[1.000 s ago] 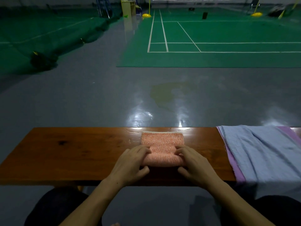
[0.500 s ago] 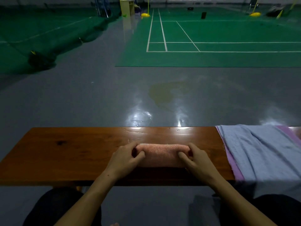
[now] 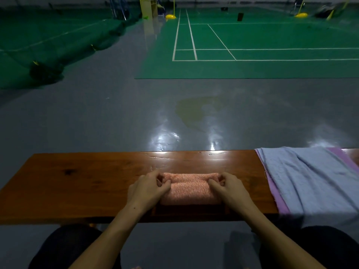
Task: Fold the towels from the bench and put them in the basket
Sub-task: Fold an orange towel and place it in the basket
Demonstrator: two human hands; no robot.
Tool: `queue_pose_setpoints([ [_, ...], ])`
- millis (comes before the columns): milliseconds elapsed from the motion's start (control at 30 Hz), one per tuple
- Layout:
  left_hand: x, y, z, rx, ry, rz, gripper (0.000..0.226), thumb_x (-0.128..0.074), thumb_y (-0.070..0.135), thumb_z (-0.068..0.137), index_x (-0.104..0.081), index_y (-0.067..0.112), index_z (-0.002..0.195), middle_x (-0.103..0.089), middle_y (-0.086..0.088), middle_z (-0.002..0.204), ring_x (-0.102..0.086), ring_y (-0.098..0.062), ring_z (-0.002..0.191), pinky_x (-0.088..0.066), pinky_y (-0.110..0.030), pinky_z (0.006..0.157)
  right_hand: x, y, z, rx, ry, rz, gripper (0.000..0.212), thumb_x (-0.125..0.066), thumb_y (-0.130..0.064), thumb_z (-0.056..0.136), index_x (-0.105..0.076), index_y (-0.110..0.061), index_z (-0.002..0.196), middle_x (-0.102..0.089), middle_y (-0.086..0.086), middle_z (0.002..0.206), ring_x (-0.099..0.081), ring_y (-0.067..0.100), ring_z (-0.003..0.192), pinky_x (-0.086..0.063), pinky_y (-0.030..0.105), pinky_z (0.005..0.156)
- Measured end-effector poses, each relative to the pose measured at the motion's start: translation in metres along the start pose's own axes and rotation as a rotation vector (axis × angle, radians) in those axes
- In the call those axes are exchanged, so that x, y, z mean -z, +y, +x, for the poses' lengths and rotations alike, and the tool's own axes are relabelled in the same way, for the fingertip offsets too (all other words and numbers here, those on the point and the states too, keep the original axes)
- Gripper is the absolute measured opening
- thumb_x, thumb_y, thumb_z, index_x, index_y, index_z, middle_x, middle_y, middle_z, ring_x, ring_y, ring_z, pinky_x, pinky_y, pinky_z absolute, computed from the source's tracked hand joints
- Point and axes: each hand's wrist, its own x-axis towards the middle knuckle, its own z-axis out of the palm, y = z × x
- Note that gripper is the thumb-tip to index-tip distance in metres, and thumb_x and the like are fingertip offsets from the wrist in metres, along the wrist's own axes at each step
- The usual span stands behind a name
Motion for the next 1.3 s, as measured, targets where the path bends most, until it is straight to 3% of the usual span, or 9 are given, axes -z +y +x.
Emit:
queue_pose_setpoints([
  [167, 0.001, -0.002, -0.003, -0.087, 0.105, 0.038, 0.030, -0.059, 0.061, 0.095, -0.057, 0.037, 0.114, -0.064, 0.019, 0.110, -0.064, -0.007, 0.098, -0.056, -0.034, 0.076, -0.002, -0.002, -0.005, -0.081, 0.083, -0.013, 0.045, -0.057, -0.070, 0.092, -0.059, -0.029, 0.110, -0.067, -0.008, 0.105, -0.064, 0.010, 0.094, -0.061, 0.041, 0.083],
  [300, -0.012, 0.007, -0.011, -0.410, 0.292, 0.112, 0.040, -0.054, 0.039, 0.102, -0.061, 0.027, 0.140, -0.060, 0.006, 0.144, -0.059, -0.015, 0.128, -0.056, -0.036, 0.097, -0.017, -0.028, -0.033, 0.408, 0.407, -0.344, 0.042, -0.053, -0.040, 0.100, -0.057, -0.023, 0.138, -0.054, 0.007, 0.147, -0.048, 0.028, 0.136, -0.047, 0.046, 0.109],
  [367, -0.029, 0.010, -0.015, -0.478, 0.194, 0.146, 0.048, -0.039, 0.042, 0.107, -0.056, 0.027, 0.149, -0.054, 0.004, 0.155, -0.049, -0.016, 0.143, -0.045, -0.037, 0.114, -0.041, -0.038, -0.046, 0.580, 0.284, -0.373, 0.048, -0.050, -0.029, 0.103, -0.050, -0.018, 0.150, -0.038, 0.013, 0.165, -0.031, 0.034, 0.154, -0.036, 0.051, 0.121],
  [500, -0.047, 0.004, -0.012, -0.322, -0.126, 0.203, 0.078, 0.004, 0.065, 0.101, -0.018, 0.029, 0.167, -0.014, 0.006, 0.175, -0.007, -0.012, 0.161, -0.013, -0.036, 0.130, -0.066, -0.026, -0.037, 0.536, 0.081, -0.491, 0.055, -0.026, -0.038, 0.113, -0.026, -0.020, 0.165, -0.018, 0.006, 0.174, -0.011, 0.024, 0.162, -0.025, 0.051, 0.127],
  [767, -0.033, 0.002, -0.014, -0.246, -0.145, 0.232, 0.072, -0.012, 0.071, 0.104, -0.015, 0.036, 0.166, -0.009, 0.005, 0.176, -0.001, -0.015, 0.162, -0.011, -0.044, 0.130, -0.034, -0.012, -0.017, 0.361, -0.063, -0.469, 0.085, 0.003, -0.073, 0.099, -0.015, -0.026, 0.167, -0.014, -0.001, 0.175, -0.009, 0.023, 0.162, -0.016, 0.049, 0.130],
  [967, -0.012, -0.011, -0.008, -0.230, -0.053, 0.149, 0.074, -0.035, 0.090, 0.090, -0.045, 0.045, 0.148, -0.049, 0.014, 0.152, -0.043, -0.014, 0.141, -0.040, -0.041, 0.113, -0.017, 0.001, -0.010, 0.281, -0.028, -0.388, 0.065, -0.028, -0.060, 0.108, -0.035, -0.025, 0.162, -0.043, -0.003, 0.162, -0.037, 0.020, 0.147, -0.035, 0.039, 0.121],
  [1100, -0.006, -0.014, -0.004, -0.105, -0.035, 0.083, 0.075, -0.036, 0.096, 0.080, -0.057, 0.043, 0.130, -0.062, 0.020, 0.116, -0.058, -0.003, 0.105, -0.058, -0.035, 0.088, -0.015, 0.002, -0.010, 0.265, 0.023, -0.419, 0.059, -0.031, -0.075, 0.098, -0.064, -0.035, 0.125, -0.065, -0.012, 0.115, -0.059, 0.008, 0.102, -0.056, 0.034, 0.089],
  [1200, 0.002, -0.012, -0.003, 0.000, -0.082, 0.059, 0.078, -0.031, 0.102, 0.072, -0.062, 0.041, 0.110, -0.063, 0.020, 0.098, -0.063, 0.002, 0.083, -0.061, -0.034, 0.077, -0.013, 0.003, -0.012, 0.258, -0.046, -0.330, 0.066, -0.034, -0.093, 0.084, -0.063, -0.034, 0.092, -0.063, -0.015, 0.084, -0.063, 0.004, 0.075, -0.061, 0.031, 0.071],
  [1300, 0.004, -0.011, 0.001, 0.065, -0.180, -0.091, 0.079, -0.043, 0.101, 0.070, -0.063, 0.034, 0.107, -0.069, 0.015, 0.092, -0.070, -0.002, 0.071, -0.064, -0.037, 0.072, -0.011, -0.004, -0.018, 0.286, -0.117, -0.263, 0.058, -0.046, -0.088, 0.085, -0.062, -0.032, 0.085, -0.066, -0.015, 0.078, -0.065, 0.001, 0.068, -0.056, 0.019, 0.062],
])
